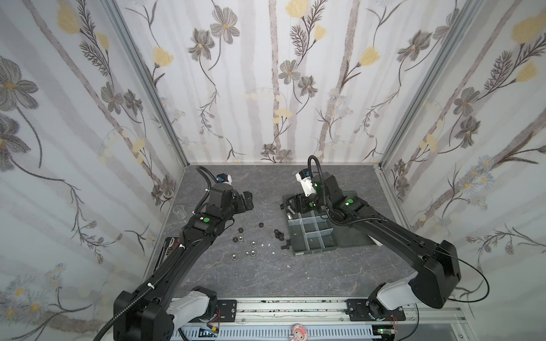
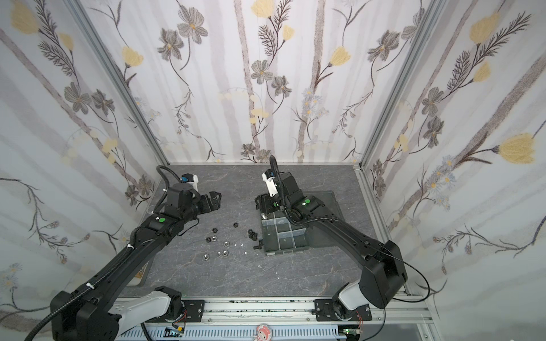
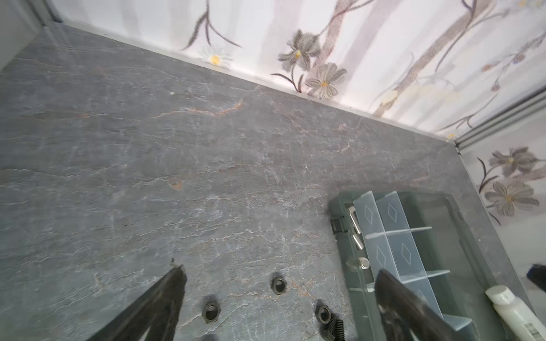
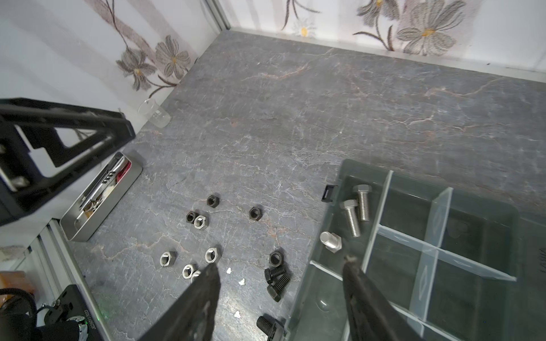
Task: Sort the screws and nuts into containers
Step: Pick up the nut from the center of the table.
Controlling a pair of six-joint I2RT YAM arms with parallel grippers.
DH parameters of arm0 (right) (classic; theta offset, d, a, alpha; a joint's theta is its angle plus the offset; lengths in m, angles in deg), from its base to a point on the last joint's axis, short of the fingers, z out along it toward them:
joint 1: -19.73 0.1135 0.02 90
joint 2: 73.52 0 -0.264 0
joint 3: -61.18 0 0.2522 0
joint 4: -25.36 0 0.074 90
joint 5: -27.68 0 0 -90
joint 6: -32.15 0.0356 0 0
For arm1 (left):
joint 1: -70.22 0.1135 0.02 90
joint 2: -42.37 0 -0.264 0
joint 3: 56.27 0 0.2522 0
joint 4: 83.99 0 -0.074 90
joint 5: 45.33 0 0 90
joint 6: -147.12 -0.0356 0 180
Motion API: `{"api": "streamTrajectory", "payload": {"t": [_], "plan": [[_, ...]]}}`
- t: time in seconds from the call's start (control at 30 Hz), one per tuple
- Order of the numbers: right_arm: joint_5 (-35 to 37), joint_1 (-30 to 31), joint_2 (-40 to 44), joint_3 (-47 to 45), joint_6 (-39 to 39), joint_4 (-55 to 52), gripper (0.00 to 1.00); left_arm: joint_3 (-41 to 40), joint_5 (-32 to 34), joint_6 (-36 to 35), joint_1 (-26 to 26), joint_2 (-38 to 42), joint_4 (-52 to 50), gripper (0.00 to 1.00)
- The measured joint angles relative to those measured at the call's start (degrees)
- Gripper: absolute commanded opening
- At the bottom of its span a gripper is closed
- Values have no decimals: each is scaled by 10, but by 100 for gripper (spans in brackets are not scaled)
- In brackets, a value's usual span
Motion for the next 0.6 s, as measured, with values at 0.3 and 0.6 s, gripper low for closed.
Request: {"api": "streamTrajectory", "payload": {"t": [0.3,0.6], "plan": [[18,68,-165,110,-19,-47,63,-43,7,14,51,99,0,100],[42,106,-283,187,-28,-68,65,-70,17,15,75,111,2,100]]}}
